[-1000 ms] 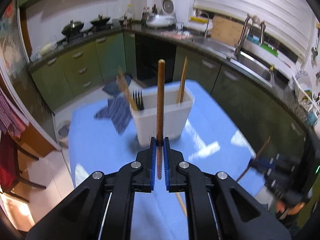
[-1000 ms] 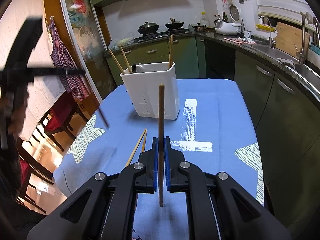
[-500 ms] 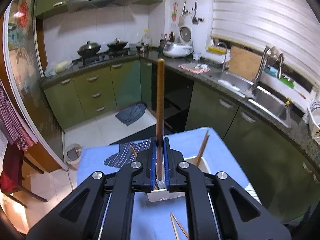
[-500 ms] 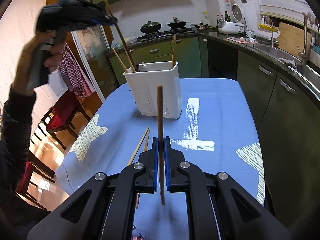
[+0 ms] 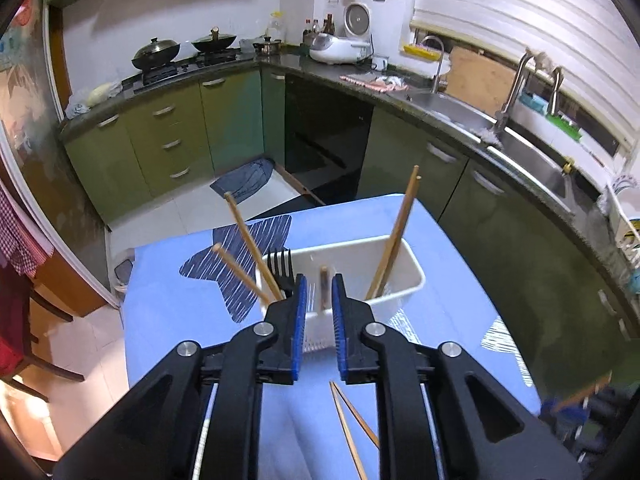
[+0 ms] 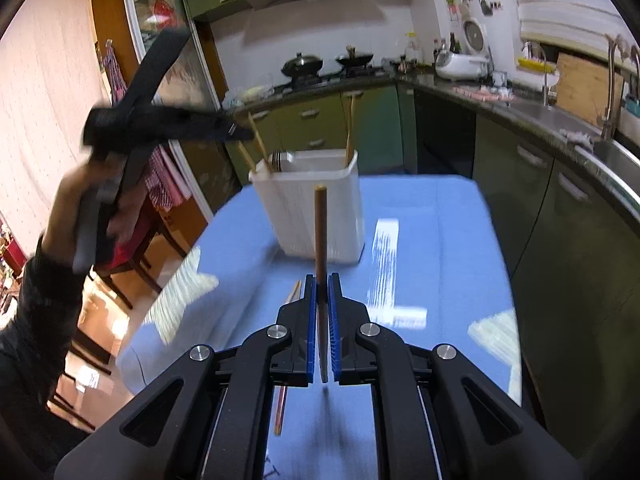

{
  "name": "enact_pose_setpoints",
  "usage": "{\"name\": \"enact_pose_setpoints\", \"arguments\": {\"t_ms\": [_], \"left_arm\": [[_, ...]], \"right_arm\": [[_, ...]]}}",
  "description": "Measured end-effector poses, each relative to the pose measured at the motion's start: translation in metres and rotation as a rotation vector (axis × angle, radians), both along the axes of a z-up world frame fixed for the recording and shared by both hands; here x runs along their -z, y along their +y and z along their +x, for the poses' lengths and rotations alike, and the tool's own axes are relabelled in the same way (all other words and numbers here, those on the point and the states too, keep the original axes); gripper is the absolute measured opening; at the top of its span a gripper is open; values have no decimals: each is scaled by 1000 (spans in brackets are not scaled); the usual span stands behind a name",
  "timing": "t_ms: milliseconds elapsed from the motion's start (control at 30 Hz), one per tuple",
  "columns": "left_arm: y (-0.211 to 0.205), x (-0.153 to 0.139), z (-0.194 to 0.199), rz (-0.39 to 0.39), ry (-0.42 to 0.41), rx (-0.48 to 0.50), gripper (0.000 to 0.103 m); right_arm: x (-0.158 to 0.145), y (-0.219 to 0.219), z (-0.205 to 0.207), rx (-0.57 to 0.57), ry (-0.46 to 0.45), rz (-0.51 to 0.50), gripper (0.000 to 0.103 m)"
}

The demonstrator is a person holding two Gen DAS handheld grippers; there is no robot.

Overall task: Organize utensils
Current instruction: 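Drop both chopsticks into the white holder from the left and right tools, then lower the left tool onto a wooden chopstick and close on it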

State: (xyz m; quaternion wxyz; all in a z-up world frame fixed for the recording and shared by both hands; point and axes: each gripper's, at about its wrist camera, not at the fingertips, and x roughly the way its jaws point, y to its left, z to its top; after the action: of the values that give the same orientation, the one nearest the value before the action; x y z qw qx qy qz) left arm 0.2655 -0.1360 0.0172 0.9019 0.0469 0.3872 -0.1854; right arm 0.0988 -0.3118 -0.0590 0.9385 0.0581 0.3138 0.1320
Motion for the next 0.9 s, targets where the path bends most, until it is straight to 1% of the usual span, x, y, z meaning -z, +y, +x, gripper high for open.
{"name": "enact_pose_setpoints", "arguments": {"t_ms": [67, 100, 133, 233, 333, 400, 467, 567, 667, 733, 900], "left_arm": [[9, -5, -16, -15, -22, -5, 18], [12, -8, -22, -16, -32, -6, 23], [15, -10, -29, -15, -41, -6, 25], [23, -12, -52, 0, -63, 3, 25], [30, -10, -68, 4, -61, 7, 25], [37, -5, -78, 11, -51, 11, 25], [44, 0, -85, 18, -34, 7, 25], [51, 9, -91, 29, -12, 1, 25], [56, 19, -93, 35, 15, -2, 27], [57, 29, -91, 42, 42, -1, 28], [54, 45, -85, 53, 81, 5, 28]], "right_arm": [[-18, -1, 4, 3, -37, 0, 7], [-31, -1, 8, 6, -64, 4, 7], [-44, 0, 12, 8, -93, 9, 7], [-80, 2, 31, 11, -158, 35, 7], [-113, 6, 55, 31, -224, 64, 7], [-127, 8, 72, 54, -257, 72, 7], [-135, 13, 96, 83, -271, 73, 7], [-131, 21, 131, 121, -269, 46, 7], [-114, 26, 163, 134, -212, 26, 7], [-97, 31, 180, 134, -164, 4, 7], [-63, 40, 194, 116, -90, -32, 7]]}}
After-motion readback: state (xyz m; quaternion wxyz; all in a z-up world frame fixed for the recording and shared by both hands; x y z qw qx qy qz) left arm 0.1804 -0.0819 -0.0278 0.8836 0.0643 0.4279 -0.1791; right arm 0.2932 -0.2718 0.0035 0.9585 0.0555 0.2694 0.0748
